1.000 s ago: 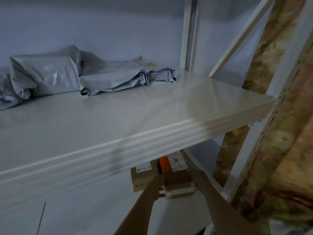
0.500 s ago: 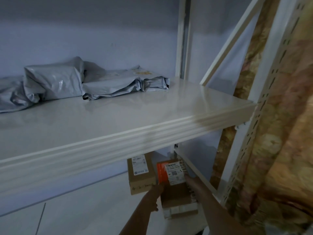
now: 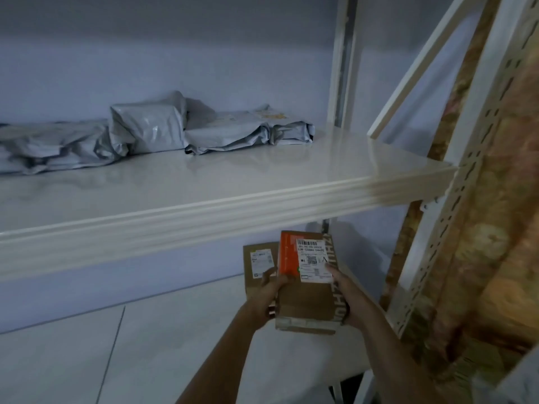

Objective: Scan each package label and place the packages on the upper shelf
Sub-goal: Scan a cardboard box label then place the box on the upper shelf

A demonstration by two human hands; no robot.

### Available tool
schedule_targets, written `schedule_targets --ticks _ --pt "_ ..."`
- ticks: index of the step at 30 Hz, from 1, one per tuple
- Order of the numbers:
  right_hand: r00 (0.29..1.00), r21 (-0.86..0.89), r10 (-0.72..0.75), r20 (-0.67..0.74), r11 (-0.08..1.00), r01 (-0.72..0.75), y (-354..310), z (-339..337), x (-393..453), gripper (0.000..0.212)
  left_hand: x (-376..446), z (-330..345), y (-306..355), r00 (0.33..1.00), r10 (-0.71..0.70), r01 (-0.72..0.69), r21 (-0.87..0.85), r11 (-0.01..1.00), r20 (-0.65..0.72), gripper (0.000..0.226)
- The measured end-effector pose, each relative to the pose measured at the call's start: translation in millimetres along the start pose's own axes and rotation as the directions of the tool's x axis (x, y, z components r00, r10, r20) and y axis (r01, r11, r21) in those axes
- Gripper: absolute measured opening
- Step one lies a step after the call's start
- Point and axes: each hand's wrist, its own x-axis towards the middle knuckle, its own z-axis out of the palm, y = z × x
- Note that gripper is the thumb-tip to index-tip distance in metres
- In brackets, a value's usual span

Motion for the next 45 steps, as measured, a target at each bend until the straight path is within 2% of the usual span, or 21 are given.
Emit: schedule_targets --ticks 2,5,9,13,18,21,25,33,37,40,42,45 --pt "0.999 -0.014 -0.021 0.027 1.000 0.021 2 17 1 0.054 -15 -13 3 0.999 0.041 -0.041 -0.012 0.999 0.012 0.064" --pt "0.999 -0.130 -0.026 0.021 0.991 0.029 12 53 -3 0.069 -42 -40 9 0.996 0.087 -0.088 -0.034 0.996 -0.026 0.038" --pt "0.991 -0.148 -0.036 0.126 0.988 0.055 38 115 -9 0.072 -84 -89 13 0.982 0.140 -0.146 -0.043 0.988 -0.126 0.052" --pt "0.976 -0.183 0.009 0.218 0.983 0.032 73 195 -26 0.061 -138 -156 -1 0.948 0.147 -0.168 -0.051 0.984 -0.283 0.058" --pt "0.958 -0.150 -0.045 0.284 0.985 0.091 135 312 -60 0.051 -225 -251 -32 0.899 0.134 -0.182 -0.077 0.980 -0.417 0.065" --pt "0.941 -0.191 -0.039 0.336 0.976 0.108 171 372 -75 0.045 -278 -301 -50 0.862 0.100 -0.146 -0.054 0.988 -0.497 0.059" --pt "0.931 -0.262 -0.009 0.364 0.959 0.111 214 433 -90 0.048 -328 -356 -70 0.796 0.007 -0.107 -0.130 0.986 -0.605 0.047" --pt "0.930 -0.292 0.053 0.364 0.955 0.060 258 536 -79 0.058 -362 -457 -83 0.724 0.056 -0.091 -0.016 0.996 -0.688 0.054" --pt "0.932 -0.369 0.058 0.357 0.926 0.084 280 579 -50 0.068 -356 -517 -90 0.701 0.044 0.070 0.130 0.989 -0.711 0.040" --pt "0.949 -0.408 0.058 0.310 0.910 0.077 296 607 -21 0.080 -352 -567 -96 0.614 0.064 0.238 0.261 0.935 -0.787 0.033" --pt "0.953 -0.416 0.069 0.295 0.907 0.063 299 623 -13 0.087 -353 -594 -103 0.552 0.017 0.360 0.257 0.897 -0.833 0.035" --pt "0.974 -0.509 0.061 0.218 0.859 0.060 303 648 6 0.108 -348 -638 -114 0.509 -0.127 0.485 0.162 0.859 -0.852 0.050"
